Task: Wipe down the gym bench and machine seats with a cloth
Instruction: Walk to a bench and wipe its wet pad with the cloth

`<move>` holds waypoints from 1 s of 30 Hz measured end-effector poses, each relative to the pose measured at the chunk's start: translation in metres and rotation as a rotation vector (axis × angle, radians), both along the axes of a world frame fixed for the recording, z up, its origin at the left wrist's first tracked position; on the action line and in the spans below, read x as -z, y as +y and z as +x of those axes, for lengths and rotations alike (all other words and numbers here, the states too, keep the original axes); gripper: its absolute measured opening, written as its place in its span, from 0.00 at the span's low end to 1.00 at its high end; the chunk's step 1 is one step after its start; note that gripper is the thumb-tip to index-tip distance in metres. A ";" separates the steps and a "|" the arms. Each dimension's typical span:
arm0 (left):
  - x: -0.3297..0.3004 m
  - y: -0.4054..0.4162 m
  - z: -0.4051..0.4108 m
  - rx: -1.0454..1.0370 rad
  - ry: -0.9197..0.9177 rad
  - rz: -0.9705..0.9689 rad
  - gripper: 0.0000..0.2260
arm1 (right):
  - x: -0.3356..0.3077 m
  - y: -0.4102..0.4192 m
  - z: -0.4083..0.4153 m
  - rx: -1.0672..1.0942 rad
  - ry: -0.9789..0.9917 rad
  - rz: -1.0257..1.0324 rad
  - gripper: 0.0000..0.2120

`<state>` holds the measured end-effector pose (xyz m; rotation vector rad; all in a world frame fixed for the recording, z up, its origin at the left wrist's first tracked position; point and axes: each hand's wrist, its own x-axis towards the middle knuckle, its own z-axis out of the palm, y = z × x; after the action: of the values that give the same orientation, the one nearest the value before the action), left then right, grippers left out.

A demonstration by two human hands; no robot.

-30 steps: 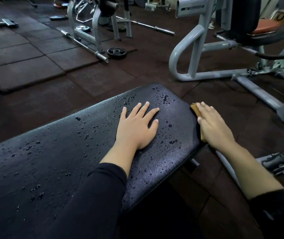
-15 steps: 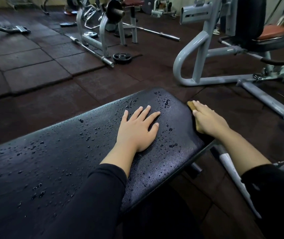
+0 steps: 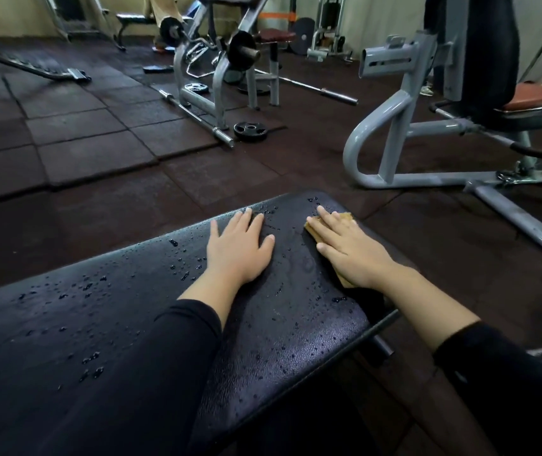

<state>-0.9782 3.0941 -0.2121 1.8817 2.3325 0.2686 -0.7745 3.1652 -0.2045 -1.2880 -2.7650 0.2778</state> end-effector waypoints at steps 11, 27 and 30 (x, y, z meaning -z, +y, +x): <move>0.014 0.005 -0.002 -0.026 0.040 0.056 0.27 | 0.003 0.038 -0.052 -0.161 0.047 0.067 0.22; 0.015 0.005 -0.004 -0.012 0.024 0.083 0.27 | 0.006 0.045 -0.010 -0.038 0.083 0.176 0.22; 0.016 0.006 -0.003 -0.020 0.032 0.087 0.27 | 0.009 0.028 -0.036 -0.093 0.054 0.197 0.22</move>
<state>-0.9815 3.0998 -0.2281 1.9161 2.3987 0.3509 -0.8106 3.1937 -0.2139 -1.0919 -2.7295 0.0435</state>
